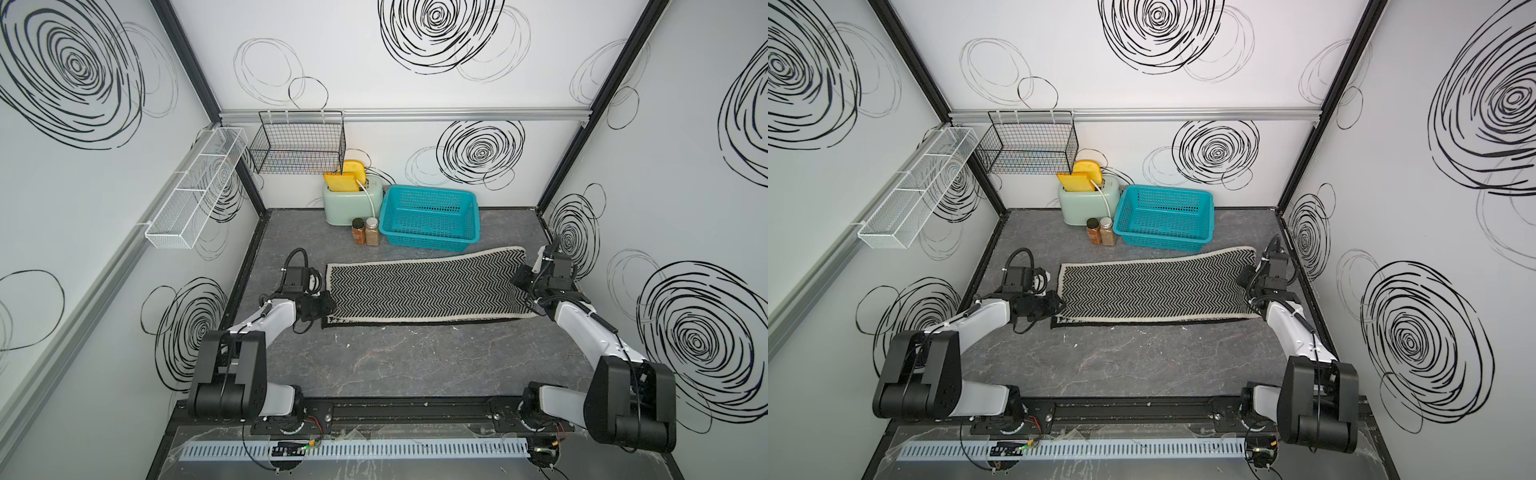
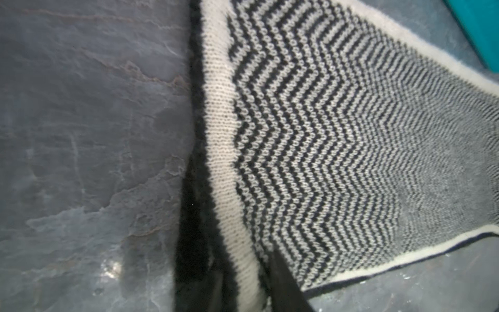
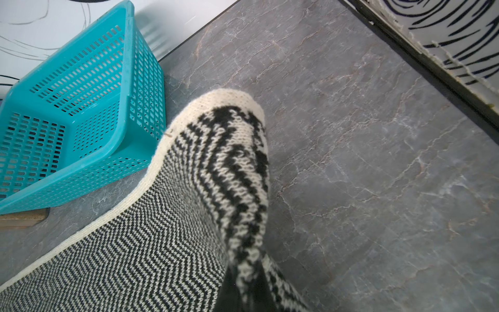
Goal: Roll up the scarf and place it into the basket
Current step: Flatten out the scarf at the center of the board.
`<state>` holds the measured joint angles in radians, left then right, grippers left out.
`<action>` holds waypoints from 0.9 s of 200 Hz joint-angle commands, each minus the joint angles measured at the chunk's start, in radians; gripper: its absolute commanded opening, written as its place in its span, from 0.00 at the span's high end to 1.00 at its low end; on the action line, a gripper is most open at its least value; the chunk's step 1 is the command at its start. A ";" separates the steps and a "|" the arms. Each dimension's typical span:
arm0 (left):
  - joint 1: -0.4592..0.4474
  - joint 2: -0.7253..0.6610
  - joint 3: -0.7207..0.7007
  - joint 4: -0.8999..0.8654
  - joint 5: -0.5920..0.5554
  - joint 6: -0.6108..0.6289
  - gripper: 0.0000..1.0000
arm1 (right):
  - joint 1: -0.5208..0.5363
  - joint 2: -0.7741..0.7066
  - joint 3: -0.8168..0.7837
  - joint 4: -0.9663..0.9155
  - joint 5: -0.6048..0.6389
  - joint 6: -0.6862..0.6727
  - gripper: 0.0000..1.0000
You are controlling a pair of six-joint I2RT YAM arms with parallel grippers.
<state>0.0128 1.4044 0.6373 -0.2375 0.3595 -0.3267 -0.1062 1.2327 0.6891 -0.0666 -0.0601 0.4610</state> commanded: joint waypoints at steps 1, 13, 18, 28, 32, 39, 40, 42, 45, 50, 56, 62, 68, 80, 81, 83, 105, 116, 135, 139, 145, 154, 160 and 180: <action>-0.005 -0.034 -0.007 -0.009 0.025 0.001 0.78 | 0.011 -0.025 -0.016 0.030 0.026 0.017 1.00; -0.006 -0.041 0.003 -0.029 0.023 -0.011 0.79 | 0.018 -0.023 -0.005 0.022 0.036 0.009 1.00; -0.005 -0.043 0.008 -0.042 0.019 -0.019 0.79 | 0.022 -0.022 0.002 0.021 0.041 0.004 1.00; -0.005 -0.039 0.020 -0.078 0.000 -0.030 0.80 | 0.028 -0.019 0.015 0.018 0.048 0.000 1.00; -0.005 -0.036 0.024 -0.093 -0.010 -0.036 0.81 | 0.031 -0.017 0.021 0.016 0.052 -0.003 1.00; -0.005 -0.030 0.031 -0.120 -0.029 -0.046 0.83 | 0.034 -0.015 0.033 0.013 0.058 -0.004 1.00; -0.004 -0.029 0.031 -0.125 -0.031 -0.047 0.84 | 0.034 -0.015 0.033 0.013 0.058 -0.004 1.00; -0.004 -0.027 0.032 -0.130 -0.036 -0.051 0.84 | 0.035 -0.014 0.037 0.012 0.059 -0.005 1.00; -0.003 -0.026 0.034 -0.139 -0.043 -0.054 0.85 | 0.037 -0.013 0.041 0.011 0.060 -0.005 1.00; -0.004 -0.023 0.035 -0.153 -0.056 -0.060 0.86 | 0.040 -0.013 0.048 0.008 0.065 -0.007 1.00; -0.004 -0.017 0.037 -0.171 -0.076 -0.067 0.87 | 0.043 -0.011 0.054 0.005 0.071 -0.010 1.00; -0.004 -0.015 0.038 -0.184 -0.092 -0.070 0.86 | 0.045 -0.010 0.057 0.004 0.076 -0.012 1.00; -0.004 -0.010 0.037 -0.191 -0.103 -0.074 0.81 | 0.048 -0.012 0.059 0.003 0.082 -0.014 1.00; -0.004 -0.006 0.036 -0.196 -0.127 -0.081 0.62 | 0.055 -0.013 0.059 0.006 0.089 -0.019 1.00; -0.004 -0.005 0.036 -0.196 -0.128 -0.081 0.60 | 0.055 -0.013 0.059 0.005 0.088 -0.020 1.00; -0.004 -0.004 0.036 -0.193 -0.131 -0.081 0.57 | 0.057 -0.013 0.059 0.007 0.089 -0.021 1.00; 0.003 0.027 0.048 -0.148 -0.153 -0.061 0.35 | 0.080 -0.014 0.065 0.010 0.100 -0.040 1.00; 0.013 0.053 0.080 -0.156 -0.174 -0.031 0.32 | 0.091 -0.014 0.075 0.000 0.110 -0.049 1.00; 0.031 0.032 0.142 -0.218 -0.195 0.012 0.35 | 0.104 -0.020 0.115 -0.020 0.119 -0.063 1.00; 0.027 0.019 0.157 -0.232 -0.198 0.018 0.36 | 0.106 -0.021 0.131 -0.029 0.121 -0.067 1.00; 0.014 0.001 0.179 -0.254 -0.200 0.021 0.38 | 0.111 -0.021 0.158 -0.045 0.122 -0.072 1.00; -0.015 -0.021 0.212 -0.281 -0.190 0.016 0.38 | 0.116 -0.020 0.197 -0.083 0.124 -0.068 1.00; -0.041 -0.033 0.233 -0.294 -0.175 0.001 0.38 | 0.115 -0.022 0.218 -0.105 0.123 -0.059 1.00; -0.174 -0.068 0.243 -0.211 -0.077 -0.107 0.39 | 0.109 -0.023 0.283 -0.202 0.122 -0.041 1.00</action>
<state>-0.0288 1.3945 0.8444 -0.4778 0.1967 -0.3553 0.0044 1.2297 0.8894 -0.1585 0.0380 0.4084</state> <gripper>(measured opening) 0.613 0.050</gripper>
